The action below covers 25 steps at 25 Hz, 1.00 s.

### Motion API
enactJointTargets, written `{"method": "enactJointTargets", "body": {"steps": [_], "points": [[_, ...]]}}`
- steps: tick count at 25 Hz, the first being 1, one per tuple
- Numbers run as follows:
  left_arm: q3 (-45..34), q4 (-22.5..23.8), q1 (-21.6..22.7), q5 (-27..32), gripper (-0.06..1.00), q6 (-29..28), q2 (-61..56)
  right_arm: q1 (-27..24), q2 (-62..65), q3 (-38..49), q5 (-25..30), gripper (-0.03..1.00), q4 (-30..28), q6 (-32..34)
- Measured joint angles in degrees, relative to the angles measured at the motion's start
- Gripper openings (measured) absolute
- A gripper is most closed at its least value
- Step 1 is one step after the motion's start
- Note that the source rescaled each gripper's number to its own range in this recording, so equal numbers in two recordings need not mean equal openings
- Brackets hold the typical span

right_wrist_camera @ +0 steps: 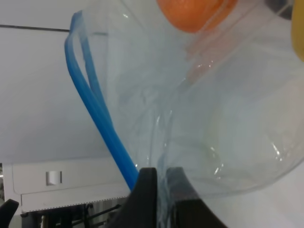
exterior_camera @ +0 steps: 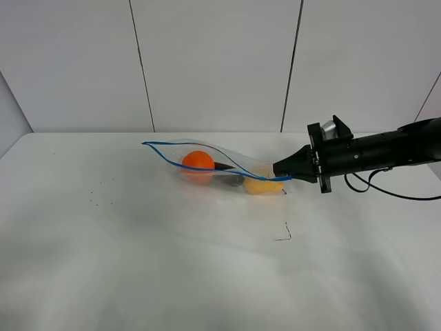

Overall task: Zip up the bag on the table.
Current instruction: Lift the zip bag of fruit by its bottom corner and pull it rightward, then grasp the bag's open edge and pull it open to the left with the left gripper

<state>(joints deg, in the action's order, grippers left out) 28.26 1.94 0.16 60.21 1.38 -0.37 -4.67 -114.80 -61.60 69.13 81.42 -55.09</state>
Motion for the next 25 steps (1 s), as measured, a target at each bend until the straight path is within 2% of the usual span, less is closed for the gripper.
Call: {"method": "enactJointTargets", "body": {"steps": [12,16,19,22,25], "points": [[0.0,-0.1,0.0,0.0,1.0,0.0,0.0,0.0,0.0,0.0,0.0,0.0,-0.2,1.3],[2.5,-1.9,0.0,-0.1,1.0,0.7,1.3,0.0,0.0,0.0,0.0,0.0,-0.2,1.4],[5.8,-1.9,0.0,-0.6,1.0,3.8,7.2,0.0,0.0,0.0,0.0,0.0,-0.2,1.4],[10.6,-1.0,0.0,-5.6,1.0,9.3,15.8,0.0,0.0,0.0,0.0,0.0,-0.2,1.4],[19.2,-0.9,0.0,-10.8,1.0,11.5,27.4,0.0,0.0,0.0,0.0,0.0,-0.2,1.4]]}}
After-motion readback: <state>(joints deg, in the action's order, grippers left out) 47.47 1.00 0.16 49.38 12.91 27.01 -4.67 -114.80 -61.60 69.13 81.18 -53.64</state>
